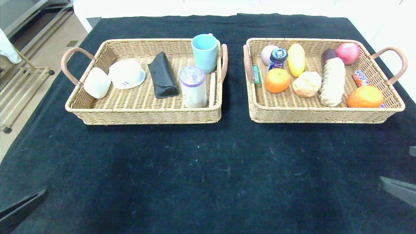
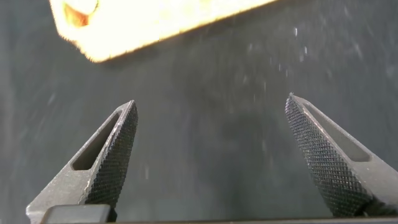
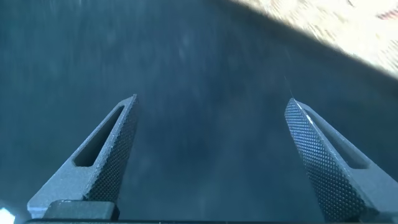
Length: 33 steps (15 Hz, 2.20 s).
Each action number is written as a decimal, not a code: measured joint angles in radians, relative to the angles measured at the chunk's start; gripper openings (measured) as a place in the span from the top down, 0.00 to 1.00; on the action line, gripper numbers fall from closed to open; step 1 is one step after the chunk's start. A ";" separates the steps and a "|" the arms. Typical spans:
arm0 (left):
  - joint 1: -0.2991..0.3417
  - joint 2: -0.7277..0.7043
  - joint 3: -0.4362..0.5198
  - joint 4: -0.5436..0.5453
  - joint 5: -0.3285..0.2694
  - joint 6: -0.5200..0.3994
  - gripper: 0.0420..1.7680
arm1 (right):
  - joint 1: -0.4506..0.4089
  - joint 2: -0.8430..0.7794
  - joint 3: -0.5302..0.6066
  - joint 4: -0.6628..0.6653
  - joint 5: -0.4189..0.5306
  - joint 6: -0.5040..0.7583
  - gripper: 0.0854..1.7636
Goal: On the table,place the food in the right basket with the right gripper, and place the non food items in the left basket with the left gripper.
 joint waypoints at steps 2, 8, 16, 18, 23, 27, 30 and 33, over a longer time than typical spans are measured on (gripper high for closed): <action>0.023 -0.090 -0.029 0.109 -0.003 0.000 0.03 | -0.045 -0.118 0.002 0.089 -0.003 0.010 0.04; 0.168 -0.293 -0.121 0.307 -0.035 0.006 0.03 | -0.390 -0.431 -0.020 0.339 0.150 -0.003 0.04; 0.243 -0.546 -0.143 0.575 -0.203 -0.005 0.03 | -0.580 -0.763 0.195 0.415 0.359 -0.032 0.04; 0.240 -0.615 -0.085 0.577 -0.202 -0.006 0.03 | -0.592 -0.828 0.241 0.403 0.387 -0.035 0.04; 0.237 -0.681 0.065 0.484 -0.173 -0.045 0.03 | -0.597 -0.934 0.475 0.034 0.324 -0.055 0.04; 0.237 -0.687 0.317 0.157 -0.115 -0.036 0.03 | -0.597 -0.950 0.746 -0.261 0.265 -0.044 0.04; 0.237 -0.688 0.510 -0.042 -0.067 -0.034 0.03 | -0.596 -0.952 0.820 -0.261 0.255 0.014 0.04; 0.237 -0.689 0.625 -0.074 -0.060 -0.039 0.03 | -0.595 -0.952 0.841 -0.260 0.155 0.014 0.04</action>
